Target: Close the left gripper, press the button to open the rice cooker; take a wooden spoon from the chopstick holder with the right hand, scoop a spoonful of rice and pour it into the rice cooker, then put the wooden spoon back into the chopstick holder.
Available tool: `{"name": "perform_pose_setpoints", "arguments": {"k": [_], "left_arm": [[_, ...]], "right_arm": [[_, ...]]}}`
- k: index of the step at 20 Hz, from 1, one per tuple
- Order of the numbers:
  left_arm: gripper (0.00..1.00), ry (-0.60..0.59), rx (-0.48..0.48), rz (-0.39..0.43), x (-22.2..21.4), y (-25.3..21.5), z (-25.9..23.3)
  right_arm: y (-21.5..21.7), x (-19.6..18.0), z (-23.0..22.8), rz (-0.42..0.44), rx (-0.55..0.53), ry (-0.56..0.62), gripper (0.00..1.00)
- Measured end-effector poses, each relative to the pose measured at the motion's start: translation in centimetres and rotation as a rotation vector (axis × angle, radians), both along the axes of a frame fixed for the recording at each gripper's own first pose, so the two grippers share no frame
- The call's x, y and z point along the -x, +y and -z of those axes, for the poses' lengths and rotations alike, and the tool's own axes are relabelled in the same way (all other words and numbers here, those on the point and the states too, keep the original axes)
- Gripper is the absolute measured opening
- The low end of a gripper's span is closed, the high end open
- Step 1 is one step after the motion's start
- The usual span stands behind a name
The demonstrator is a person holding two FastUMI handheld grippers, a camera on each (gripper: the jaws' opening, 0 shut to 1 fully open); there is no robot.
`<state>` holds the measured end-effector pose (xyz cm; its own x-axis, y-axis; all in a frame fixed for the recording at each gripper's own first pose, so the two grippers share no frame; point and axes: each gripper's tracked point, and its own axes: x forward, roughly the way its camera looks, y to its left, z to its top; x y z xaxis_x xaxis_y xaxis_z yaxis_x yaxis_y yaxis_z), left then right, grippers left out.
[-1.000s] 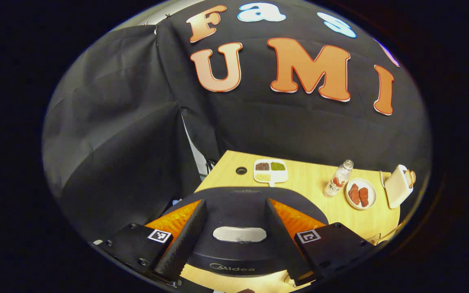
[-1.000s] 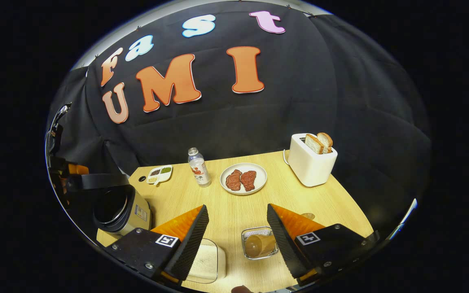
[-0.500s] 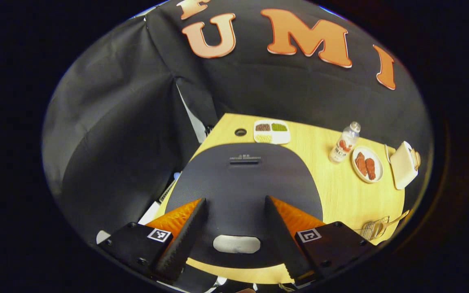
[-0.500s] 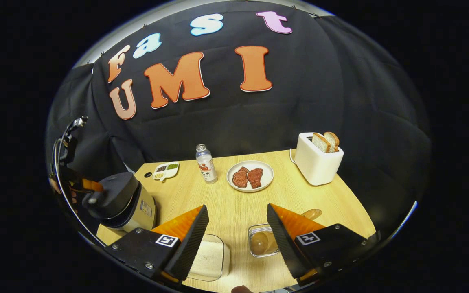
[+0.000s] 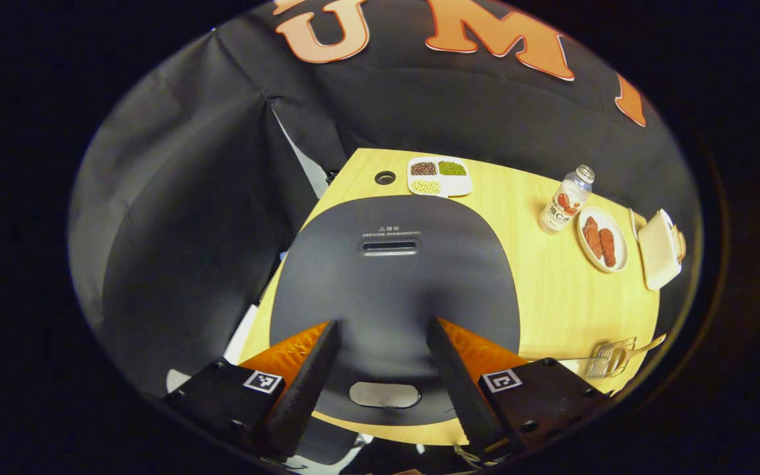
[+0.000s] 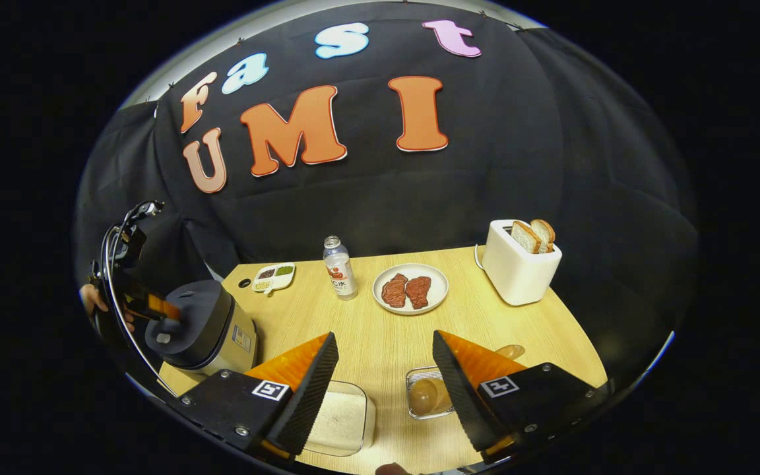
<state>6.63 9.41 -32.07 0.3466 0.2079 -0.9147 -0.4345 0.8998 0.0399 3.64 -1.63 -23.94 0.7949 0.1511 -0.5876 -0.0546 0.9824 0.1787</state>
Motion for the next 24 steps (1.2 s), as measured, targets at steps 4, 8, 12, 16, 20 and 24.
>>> {"name": "perform_pose_setpoints", "arguments": {"k": [4, 8, 12, 16, 20, 24], "left_arm": [[0.94, -0.002, 0.005, -0.001, 0.3, -0.1, 0.8], [0.93, -0.054, -0.037, -0.004, 0.2, -0.2, 0.2], [0.94, -0.125, -0.039, 0.029, 0.1, -0.8, -0.5], [0.94, -0.315, -0.112, 0.124, -1.6, -1.7, -5.5], [0.92, -0.527, -0.152, 0.21, -2.7, -4.1, -12.2], [0.92, -0.737, -0.155, 0.271, -2.7, -6.2, -19.2]], "right_arm": [[0.5, -0.2, -0.2, -0.019, 0.001, -0.004, 0.9], [0.8, -0.5, -1.2, -0.024, -0.001, -0.03, 0.9], [0.6, -1.3, -3.8, -0.016, 0.018, -0.092, 0.9], [1.0, -1.9, -7.3, -0.015, 0.043, -0.174, 0.9], [2.0, -2.2, -11.0, -0.008, 0.048, -0.26, 0.9], [2.8, -2.0, -14.0, -0.005, 0.075, -0.341, 0.9]]}}
